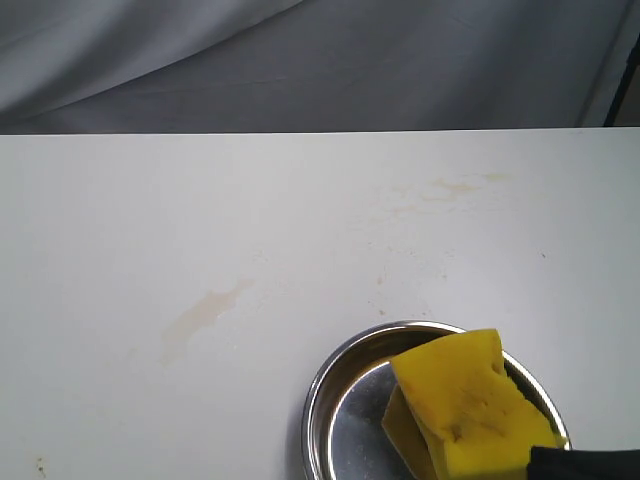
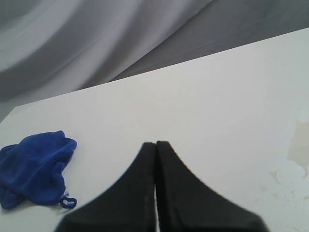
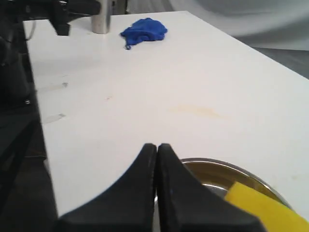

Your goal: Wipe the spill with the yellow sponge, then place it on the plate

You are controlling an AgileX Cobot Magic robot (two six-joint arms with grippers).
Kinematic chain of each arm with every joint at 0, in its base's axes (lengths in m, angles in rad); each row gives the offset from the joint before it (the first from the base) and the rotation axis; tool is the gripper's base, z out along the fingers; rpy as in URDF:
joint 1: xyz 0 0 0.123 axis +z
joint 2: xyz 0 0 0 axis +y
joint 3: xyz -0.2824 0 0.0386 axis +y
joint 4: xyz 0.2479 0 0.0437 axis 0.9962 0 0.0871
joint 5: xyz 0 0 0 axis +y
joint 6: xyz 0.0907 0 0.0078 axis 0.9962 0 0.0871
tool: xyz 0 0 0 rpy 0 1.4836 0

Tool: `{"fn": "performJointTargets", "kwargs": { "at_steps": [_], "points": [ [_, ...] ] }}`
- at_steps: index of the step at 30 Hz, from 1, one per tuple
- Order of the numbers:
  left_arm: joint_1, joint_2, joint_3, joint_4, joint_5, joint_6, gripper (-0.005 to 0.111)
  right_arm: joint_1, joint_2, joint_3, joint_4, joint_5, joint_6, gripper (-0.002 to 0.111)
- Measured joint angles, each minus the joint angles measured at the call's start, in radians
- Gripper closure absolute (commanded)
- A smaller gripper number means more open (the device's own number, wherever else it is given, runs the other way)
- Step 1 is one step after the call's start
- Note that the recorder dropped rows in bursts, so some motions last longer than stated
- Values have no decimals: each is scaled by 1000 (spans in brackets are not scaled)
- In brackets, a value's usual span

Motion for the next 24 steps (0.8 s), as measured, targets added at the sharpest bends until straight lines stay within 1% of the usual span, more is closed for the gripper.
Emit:
{"fn": "performJointTargets", "kwargs": {
  "at_steps": [4, 6, 10, 16, 22, 24],
  "points": [
    [0, 0, 0, 0, 0, 0, 107, -120, -85, 71, -35, -33, -7, 108],
    [0, 0, 0, 0, 0, 0, 107, -200, -131, 113, -54, -58, -11, 108],
    [0, 0, 0, 0, 0, 0, 107, -400, -200, 173, -61, -95, -13, 108],
    [0, 0, 0, 0, 0, 0, 107, -690, -277, 195, -62, -124, -15, 108],
    [0, 0, 0, 0, 0, 0, 107, -954, -344, 195, -62, -131, 0, 108],
    [0, 0, 0, 0, 0, 0, 107, -1019, -346, 195, -62, -131, 2, 108]
  ]
}}
